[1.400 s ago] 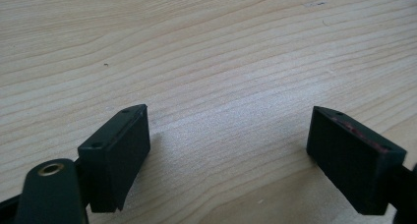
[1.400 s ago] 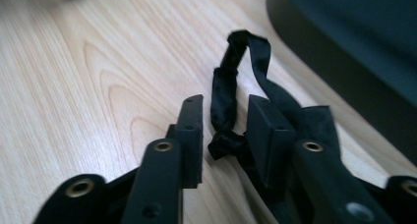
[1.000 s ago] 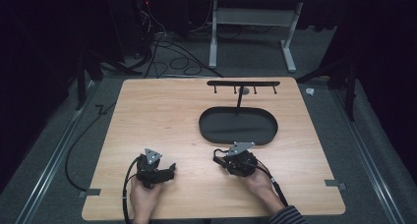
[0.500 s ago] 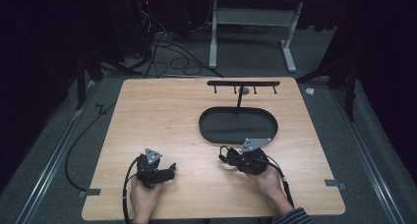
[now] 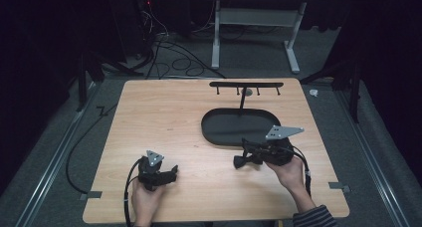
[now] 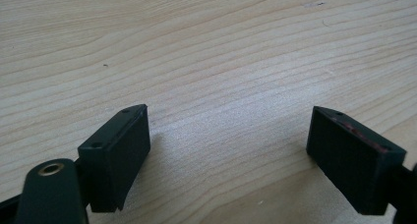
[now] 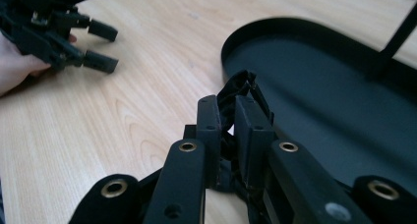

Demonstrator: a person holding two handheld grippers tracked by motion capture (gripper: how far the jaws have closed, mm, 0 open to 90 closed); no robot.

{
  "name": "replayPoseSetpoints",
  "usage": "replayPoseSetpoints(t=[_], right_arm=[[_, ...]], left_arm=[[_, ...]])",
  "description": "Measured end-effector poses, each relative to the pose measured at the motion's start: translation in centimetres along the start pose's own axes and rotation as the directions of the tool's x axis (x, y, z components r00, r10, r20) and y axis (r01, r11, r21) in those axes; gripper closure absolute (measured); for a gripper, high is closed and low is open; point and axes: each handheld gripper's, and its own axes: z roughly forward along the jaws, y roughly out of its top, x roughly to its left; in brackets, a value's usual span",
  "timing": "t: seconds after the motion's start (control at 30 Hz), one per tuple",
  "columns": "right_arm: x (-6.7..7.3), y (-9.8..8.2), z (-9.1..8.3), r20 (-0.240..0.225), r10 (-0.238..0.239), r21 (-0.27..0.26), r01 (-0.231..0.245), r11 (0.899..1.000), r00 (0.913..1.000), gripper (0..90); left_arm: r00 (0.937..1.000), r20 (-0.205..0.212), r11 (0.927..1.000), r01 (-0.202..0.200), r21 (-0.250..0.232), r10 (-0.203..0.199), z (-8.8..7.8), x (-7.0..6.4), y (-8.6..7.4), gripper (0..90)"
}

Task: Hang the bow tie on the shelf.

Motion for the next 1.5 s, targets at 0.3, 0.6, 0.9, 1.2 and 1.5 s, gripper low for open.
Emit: replayPoseSetpoints(t=[0.3, 0.6, 0.9, 1.2, 1.5], right_arm=[[-0.9, 1.6, -1.6, 0.027, 0.014, -0.047, -0.013, 0.999, 0.9995, 83.3], [-2.5, 3.1, -2.1, 0.041, 0.036, -0.056, -0.034, 0.998, 0.9985, 83.2], [-3.9, 4.1, -2.2, 0.055, 0.063, -0.076, -0.059, 0.995, 0.9965, 83.2], [-5.0, 5.1, -2.2, 0.068, 0.079, -0.081, -0.074, 0.994, 0.9945, 83.2], [-5.8, 6.8, -2.1, 0.098, 0.062, -0.067, -0.056, 0.996, 0.9933, 83.2]], left_arm=[[1.0, 0.0, 1.0, 0.0, -0.001, 0.0, 0.0, 0.0, 0.0, 17.1], [1.0, 0.0, 1.0, 0.001, -0.001, -0.001, 0.0, 0.0, 0.0, 17.1], [1.0, 0.0, 1.0, 0.0, 0.0, 0.0, 0.0, 0.0, 0.0, 17.1], [1.0, 0.0, 1.0, 0.0, 0.0, 0.0, 0.0, 0.0, 0.0, 17.1], [1.0, -0.007, 1.0, -0.002, 0.002, 0.002, 0.0, -0.1, 0.0, 16.9]])
